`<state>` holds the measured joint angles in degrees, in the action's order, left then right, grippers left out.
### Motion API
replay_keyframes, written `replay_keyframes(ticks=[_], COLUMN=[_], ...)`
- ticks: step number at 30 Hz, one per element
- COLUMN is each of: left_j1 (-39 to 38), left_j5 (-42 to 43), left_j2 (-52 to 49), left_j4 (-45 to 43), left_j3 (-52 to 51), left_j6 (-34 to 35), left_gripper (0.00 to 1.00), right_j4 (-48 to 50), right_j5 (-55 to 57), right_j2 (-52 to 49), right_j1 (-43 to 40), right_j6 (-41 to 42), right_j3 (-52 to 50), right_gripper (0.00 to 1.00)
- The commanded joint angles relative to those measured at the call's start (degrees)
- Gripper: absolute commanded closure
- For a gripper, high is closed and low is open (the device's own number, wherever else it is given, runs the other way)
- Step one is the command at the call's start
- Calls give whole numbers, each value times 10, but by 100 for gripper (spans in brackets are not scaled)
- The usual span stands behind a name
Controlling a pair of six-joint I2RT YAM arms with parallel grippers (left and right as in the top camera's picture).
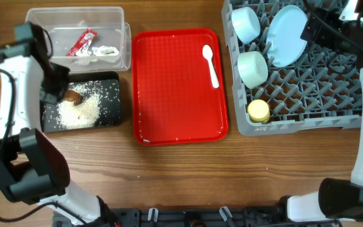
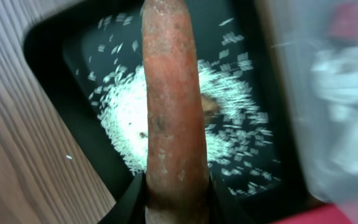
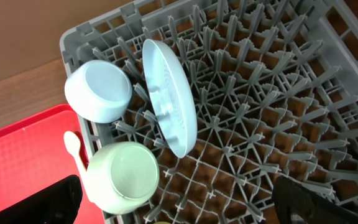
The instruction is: Sort waste into correct bins and load items into the dishwasher rack
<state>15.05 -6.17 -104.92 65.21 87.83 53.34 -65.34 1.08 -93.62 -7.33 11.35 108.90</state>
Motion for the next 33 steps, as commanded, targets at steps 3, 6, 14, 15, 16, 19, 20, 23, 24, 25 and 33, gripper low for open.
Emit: replay_keyframes(ticks=[3,6,14,15,16,19,20,23,24,25,33], left_j1=[-3,-3,-3,-2,-2,-2,-2,-15,-24,-37,-281], left_j5=[-8,-8,27,27,26,25,25,39,45,55,68], left_j2=[-1,-1,12,16,26,39,42,53,53,53,19], left_j4=[-205,-261,-243,-234,-210,-152,-133,-58,-44,-27,-107], left_j3=[-198,-252,-227,-219,-197,-158,-148,-80,-62,-36,77], left_j6=[57,56,-83,-97,-129,-139,-139,-201,-227,-263,-330], left_gripper=[96,82,60,47,28,19,19,20,19,18,3], right_j4=[-1,1,63,73,83,97,96,94,94,93,89], right_j5=[-2,-40,-97,-97,-97,-97,-98,-98,-100,-103,-71], right_j2=[2,2,2,2,2,2,2,-3,-7,-13,-43], right_j1=[-2,-2,76,91,106,123,123,123,123,124,125], right_j6=[9,8,-9,-8,-9,-9,-9,-9,-9,-9,-8], right_j3=[2,2,2,2,2,2,2,2,2,2,2], right_gripper=[0,0,0,0,0,0,0,0,0,0,0])
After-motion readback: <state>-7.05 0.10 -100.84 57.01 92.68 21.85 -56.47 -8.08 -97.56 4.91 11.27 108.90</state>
